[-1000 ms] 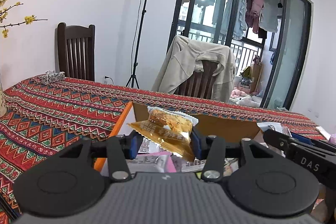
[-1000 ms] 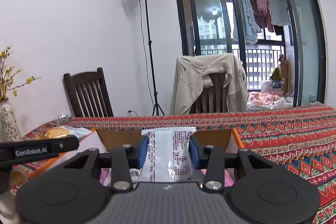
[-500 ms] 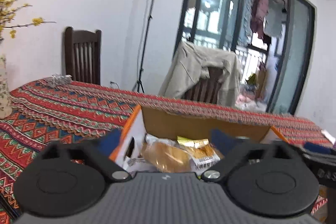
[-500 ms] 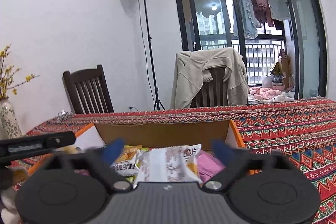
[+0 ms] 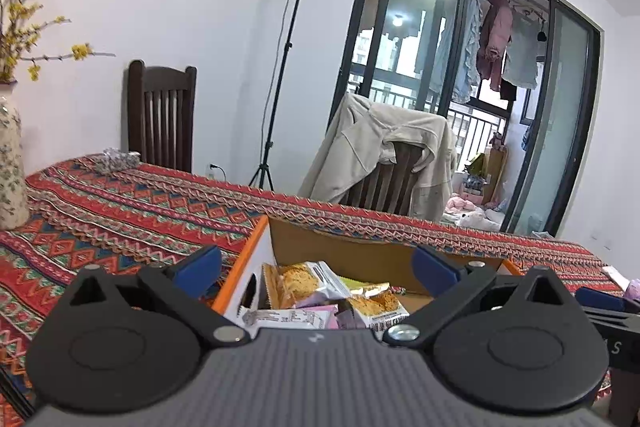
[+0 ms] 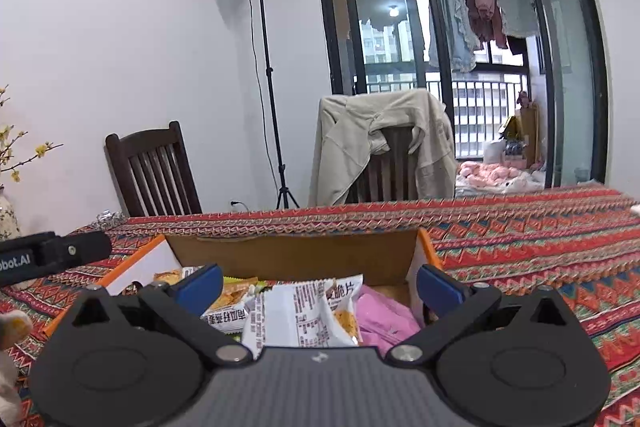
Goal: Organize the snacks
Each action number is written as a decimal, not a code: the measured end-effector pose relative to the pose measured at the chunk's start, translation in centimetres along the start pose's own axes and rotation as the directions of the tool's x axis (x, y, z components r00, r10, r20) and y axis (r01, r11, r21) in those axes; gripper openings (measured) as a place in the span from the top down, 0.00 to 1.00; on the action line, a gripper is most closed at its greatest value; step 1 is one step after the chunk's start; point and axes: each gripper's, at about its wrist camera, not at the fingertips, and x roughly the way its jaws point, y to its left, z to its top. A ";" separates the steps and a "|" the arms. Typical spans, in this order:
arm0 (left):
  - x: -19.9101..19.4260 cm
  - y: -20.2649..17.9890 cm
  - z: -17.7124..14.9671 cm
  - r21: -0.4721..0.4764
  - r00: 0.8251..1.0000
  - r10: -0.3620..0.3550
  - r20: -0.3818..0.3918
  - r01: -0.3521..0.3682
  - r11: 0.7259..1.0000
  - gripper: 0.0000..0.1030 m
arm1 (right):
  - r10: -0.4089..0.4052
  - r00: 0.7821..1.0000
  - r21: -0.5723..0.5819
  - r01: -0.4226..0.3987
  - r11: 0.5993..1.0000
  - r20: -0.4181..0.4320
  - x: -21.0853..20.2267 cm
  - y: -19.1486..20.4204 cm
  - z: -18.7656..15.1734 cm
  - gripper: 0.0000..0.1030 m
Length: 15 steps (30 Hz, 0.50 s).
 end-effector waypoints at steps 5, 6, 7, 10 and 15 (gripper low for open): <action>-3.2 0.4 0.8 0.032 1.000 -0.012 -0.001 0.012 0.999 0.00 | -0.006 1.000 -0.038 0.006 0.999 0.006 -3.2 0.7 0.6 0.00; -4.0 0.5 0.7 0.050 1.000 -0.008 -0.005 0.009 0.999 0.00 | -0.008 1.000 -0.047 0.008 0.999 0.000 -3.8 0.8 0.5 0.00; -4.7 0.6 0.6 0.063 1.000 -0.004 -0.007 0.004 0.998 0.00 | -0.009 1.000 -0.057 0.008 0.998 -0.005 -4.6 1.0 0.3 0.00; -7.0 1.1 0.1 0.083 1.000 -0.001 -0.025 0.003 0.997 0.00 | 0.007 1.000 -0.061 -0.008 0.998 -0.028 -6.7 1.2 -0.4 0.00; -10.4 2.2 -1.8 0.106 0.998 -0.004 -0.057 0.010 0.994 0.00 | 0.027 0.997 -0.058 -0.031 0.998 -0.067 -10.2 0.9 -2.2 0.00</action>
